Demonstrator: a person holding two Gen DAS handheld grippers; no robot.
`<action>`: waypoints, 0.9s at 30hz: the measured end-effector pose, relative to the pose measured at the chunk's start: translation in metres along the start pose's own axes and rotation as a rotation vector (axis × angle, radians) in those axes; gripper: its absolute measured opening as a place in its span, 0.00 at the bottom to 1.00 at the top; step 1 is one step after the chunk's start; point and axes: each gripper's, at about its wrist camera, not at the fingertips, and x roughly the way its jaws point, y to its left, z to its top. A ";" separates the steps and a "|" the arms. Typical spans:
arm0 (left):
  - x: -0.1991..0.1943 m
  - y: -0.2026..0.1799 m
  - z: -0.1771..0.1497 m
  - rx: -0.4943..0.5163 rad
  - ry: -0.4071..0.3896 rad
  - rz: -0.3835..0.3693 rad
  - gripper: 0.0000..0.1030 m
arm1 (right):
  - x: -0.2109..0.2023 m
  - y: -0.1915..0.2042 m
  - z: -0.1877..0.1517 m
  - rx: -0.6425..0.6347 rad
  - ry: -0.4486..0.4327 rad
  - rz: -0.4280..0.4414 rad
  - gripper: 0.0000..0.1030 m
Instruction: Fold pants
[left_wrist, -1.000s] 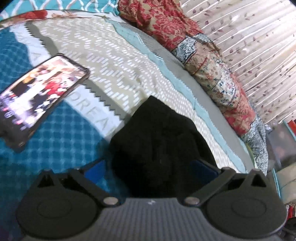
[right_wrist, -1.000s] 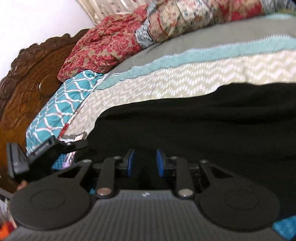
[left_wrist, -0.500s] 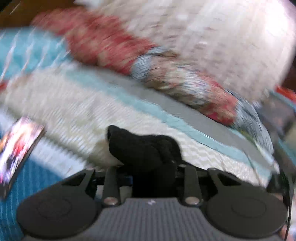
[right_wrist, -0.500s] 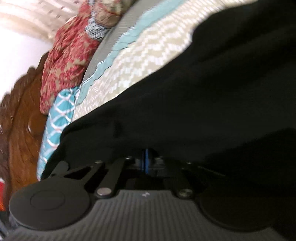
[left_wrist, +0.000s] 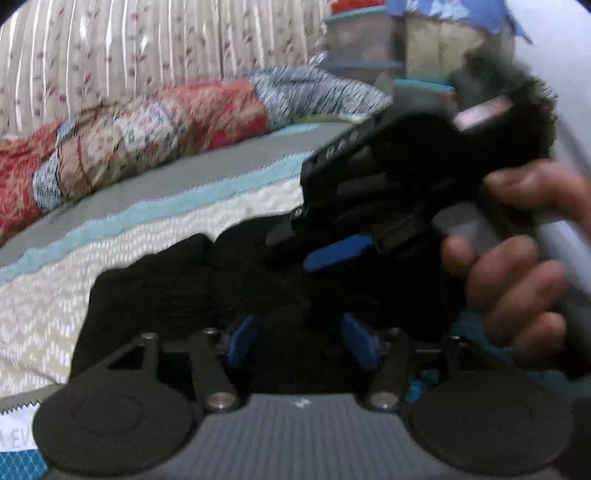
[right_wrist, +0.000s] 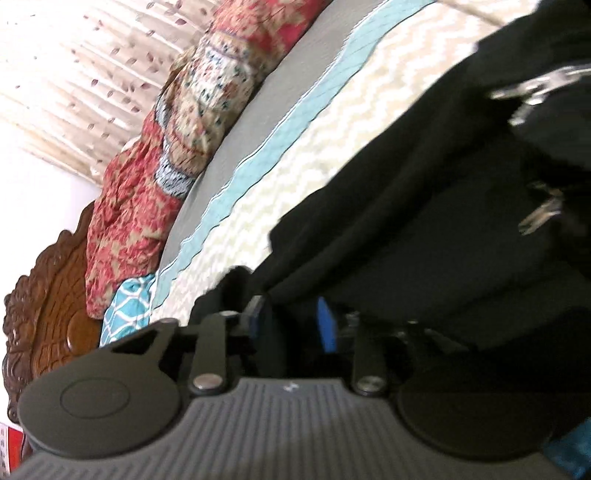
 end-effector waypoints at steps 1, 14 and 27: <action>-0.011 0.003 0.000 -0.012 -0.017 -0.023 0.63 | -0.003 -0.002 -0.001 0.003 -0.003 0.002 0.44; -0.076 0.160 -0.044 -0.776 -0.049 0.037 0.59 | 0.048 0.032 -0.029 -0.129 0.133 0.074 0.66; -0.044 0.163 -0.071 -0.956 0.008 -0.073 0.51 | 0.029 0.061 -0.044 -0.389 0.071 0.007 0.63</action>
